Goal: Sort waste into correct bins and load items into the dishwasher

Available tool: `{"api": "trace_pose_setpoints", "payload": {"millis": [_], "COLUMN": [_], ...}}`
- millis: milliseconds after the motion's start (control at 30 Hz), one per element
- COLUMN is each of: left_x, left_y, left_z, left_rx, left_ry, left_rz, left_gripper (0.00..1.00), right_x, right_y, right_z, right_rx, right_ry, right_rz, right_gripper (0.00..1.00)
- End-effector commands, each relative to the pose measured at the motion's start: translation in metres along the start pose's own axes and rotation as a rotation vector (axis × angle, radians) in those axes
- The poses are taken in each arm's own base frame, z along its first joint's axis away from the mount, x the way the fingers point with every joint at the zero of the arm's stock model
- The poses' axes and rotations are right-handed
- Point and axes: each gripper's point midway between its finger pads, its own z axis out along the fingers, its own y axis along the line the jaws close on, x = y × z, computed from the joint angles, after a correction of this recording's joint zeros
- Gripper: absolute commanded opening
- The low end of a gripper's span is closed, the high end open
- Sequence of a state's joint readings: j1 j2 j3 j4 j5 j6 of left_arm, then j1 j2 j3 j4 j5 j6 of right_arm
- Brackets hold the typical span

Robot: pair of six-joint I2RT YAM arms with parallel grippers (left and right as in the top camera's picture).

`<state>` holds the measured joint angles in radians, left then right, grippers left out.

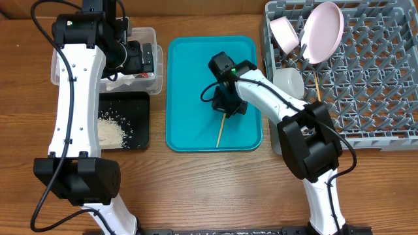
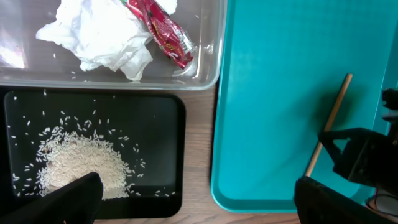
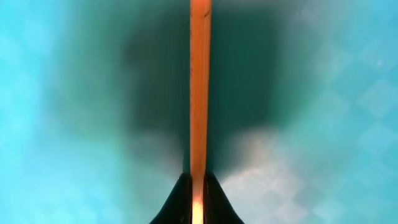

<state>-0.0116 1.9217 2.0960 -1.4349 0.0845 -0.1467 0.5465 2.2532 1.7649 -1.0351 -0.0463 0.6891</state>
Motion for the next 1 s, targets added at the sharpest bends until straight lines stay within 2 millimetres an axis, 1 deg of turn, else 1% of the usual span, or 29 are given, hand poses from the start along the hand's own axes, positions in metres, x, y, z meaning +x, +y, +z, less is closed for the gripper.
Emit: {"api": "trace_pose_setpoints", "payload": {"millis": [0,67,100,133,167,200,233,333,367,400,467,533,600,667,700,800,900,967], "left_x": [-0.003,-0.003,-0.003,-0.003,-0.003,-0.003,-0.003,-0.003,-0.003,-0.003,-0.003,-0.003,-0.003,-0.003,-0.003,-0.003,-0.003,-0.003], "left_y": [0.0,0.0,0.0,0.0,0.0,0.0,0.0,0.0,0.0,0.0,0.0,0.0,0.0,0.0,0.0,0.0,0.0,0.0], "left_z": [-0.005,-0.005,-0.005,-0.005,-0.005,-0.005,-0.005,-0.005,-0.005,-0.005,-0.005,-0.005,-0.005,-0.005,-0.005,-0.005,-0.005,-0.005], "left_rx": [-0.004,-0.004,-0.004,-0.004,-0.004,-0.004,-0.004,-0.004,-0.004,-0.004,-0.004,-0.004,-0.004,-0.004,-0.004,-0.004,-0.004,-0.004], "left_ry": [-0.018,-0.018,-0.018,-0.018,-0.018,-0.018,-0.018,-0.018,-0.018,-0.018,-0.018,-0.018,-0.018,-0.018,-0.018,-0.018,-0.018,-0.018], "left_rz": [0.022,0.022,0.022,0.022,0.022,0.022,0.022,0.022,0.022,0.023,0.022,0.023,0.022,0.022,0.022,0.023,0.022,0.023], "left_gripper": [1.0,1.0,1.0,1.0,1.0,1.0,1.0,1.0,1.0,1.0,1.0,1.0,1.0,1.0,1.0,1.0,1.0,1.0], "right_x": [-0.015,-0.026,-0.03,-0.032,-0.036,-0.041,-0.048,-0.065,-0.073,-0.075,-0.082,-0.091,-0.099,-0.104,-0.107,-0.113,-0.118,-0.12], "right_y": [0.025,0.032,0.033,0.031,0.025,0.015,-0.001,-0.056,-0.065,-0.071,-0.083,-0.1,-0.12,-0.142,-0.156,-0.192,-0.218,-0.229], "right_z": [-0.04,-0.083,-0.109,-0.131,-0.152,-0.173,-0.195,-0.248,-0.26,-0.269,-0.279,-0.28,-0.277,-0.271,-0.268,-0.256,-0.24,-0.225], "right_rx": [-0.079,-0.105,-0.113,-0.111,-0.087,-0.037,0.043,0.282,0.313,0.31,0.307,0.328,0.348,0.37,0.38,0.389,0.37,0.348], "right_ry": [-0.026,-0.074,-0.101,-0.125,-0.156,-0.197,-0.246,-0.353,-0.396,-0.415,-0.438,-0.429,-0.406,-0.368,-0.344,-0.285,-0.231,-0.195], "right_rz": [-0.153,-0.266,-0.354,-0.429,-0.493,-0.541,-0.575,-0.537,-0.512,-0.497,-0.476,-0.478,-0.446,-0.433,-0.417,-0.345,-0.315,-0.332], "right_gripper": [0.04,0.04,0.04,0.04,0.04,0.04,0.04,0.04,0.04,0.04,0.04,0.04,0.04,0.04,0.04,0.04,0.04,0.04]}}
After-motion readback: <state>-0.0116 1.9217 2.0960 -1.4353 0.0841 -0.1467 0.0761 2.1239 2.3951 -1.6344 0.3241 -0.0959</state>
